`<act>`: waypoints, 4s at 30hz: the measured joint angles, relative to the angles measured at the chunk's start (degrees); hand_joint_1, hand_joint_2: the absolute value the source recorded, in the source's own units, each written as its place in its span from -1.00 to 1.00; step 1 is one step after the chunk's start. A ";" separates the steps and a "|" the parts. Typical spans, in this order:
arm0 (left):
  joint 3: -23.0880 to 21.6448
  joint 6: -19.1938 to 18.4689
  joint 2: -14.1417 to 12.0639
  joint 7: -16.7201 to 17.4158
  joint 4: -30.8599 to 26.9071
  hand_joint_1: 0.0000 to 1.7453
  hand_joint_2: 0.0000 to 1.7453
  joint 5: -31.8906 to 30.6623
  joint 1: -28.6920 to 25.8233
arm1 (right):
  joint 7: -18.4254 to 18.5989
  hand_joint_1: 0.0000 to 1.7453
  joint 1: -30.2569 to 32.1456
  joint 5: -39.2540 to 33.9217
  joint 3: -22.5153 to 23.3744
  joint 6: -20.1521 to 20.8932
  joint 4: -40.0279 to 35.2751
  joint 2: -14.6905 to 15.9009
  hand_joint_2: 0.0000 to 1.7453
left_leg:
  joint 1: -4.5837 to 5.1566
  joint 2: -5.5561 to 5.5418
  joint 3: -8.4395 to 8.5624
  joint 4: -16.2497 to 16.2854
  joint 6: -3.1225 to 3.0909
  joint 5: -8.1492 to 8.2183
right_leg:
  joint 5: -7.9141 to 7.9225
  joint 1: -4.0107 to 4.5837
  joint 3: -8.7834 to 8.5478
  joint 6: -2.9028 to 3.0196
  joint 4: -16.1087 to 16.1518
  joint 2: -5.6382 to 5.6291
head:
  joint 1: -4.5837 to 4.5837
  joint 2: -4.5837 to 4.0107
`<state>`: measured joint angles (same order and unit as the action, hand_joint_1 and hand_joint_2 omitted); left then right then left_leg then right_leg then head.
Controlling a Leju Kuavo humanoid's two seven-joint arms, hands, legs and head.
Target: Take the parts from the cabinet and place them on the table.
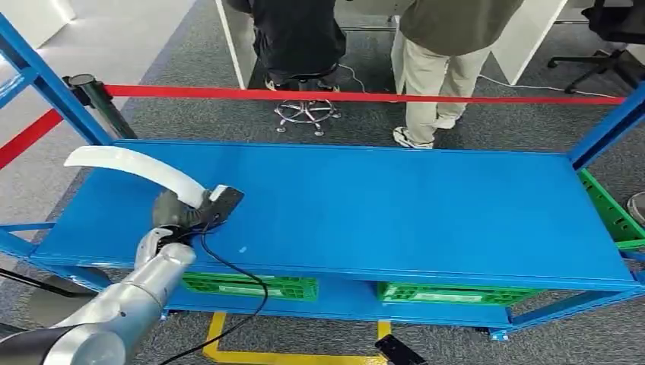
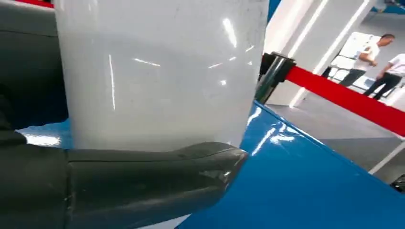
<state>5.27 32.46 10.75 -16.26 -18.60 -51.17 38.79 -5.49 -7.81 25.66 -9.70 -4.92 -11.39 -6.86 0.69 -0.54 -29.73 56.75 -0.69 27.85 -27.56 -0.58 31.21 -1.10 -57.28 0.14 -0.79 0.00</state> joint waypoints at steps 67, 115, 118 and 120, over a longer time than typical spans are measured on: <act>-4.79 7.65 4.81 -23.84 -68.22 1.00 1.00 11.65 -25.15 | -5.62 -1.00 2.29 2.47 6.14 -4.50 0.00 -0.50 1.00 | 0.01 0.14 -0.67 0.01 -0.02 0.00 | 0.02 0.01 0.68 -0.02 0.01 -0.10 | 0.04 0.00; 1.83 5.99 3.45 -23.84 -75.52 1.00 1.00 50.56 -35.12 | -25.12 -1.00 1.01 0.76 10.71 -8.02 -2.54 -1.77 1.00 | 0.01 0.15 -0.66 0.01 -0.02 0.00 | 0.02 0.01 0.67 -0.02 0.01 -0.11 | 0.00 0.00; 0.63 5.71 3.39 -23.84 -75.52 1.00 1.00 51.28 -35.72 | -25.79 -1.00 0.83 0.09 11.47 -7.26 -3.17 -2.08 1.00 | 0.01 0.14 -0.66 0.01 -0.02 -0.01 | 0.03 0.01 0.65 -0.02 0.01 -0.09 | -0.02 0.00; 0.33 5.62 3.34 -23.84 -75.52 1.00 1.00 51.45 -35.92 | -25.90 -1.00 0.84 0.00 11.65 -7.19 -3.41 -2.14 1.00 | 0.01 0.15 -0.66 0.01 -0.02 -0.01 | 0.03 0.01 0.65 -0.03 0.01 -0.12 | 0.00 0.00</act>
<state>5.59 38.07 14.10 -40.11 -94.12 0.28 2.87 -31.39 -6.97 25.66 1.95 -12.11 -14.80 -9.01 0.70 -0.40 -30.39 56.77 -0.71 27.84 -27.52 -0.58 31.86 -1.13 -57.27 0.03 -0.79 0.00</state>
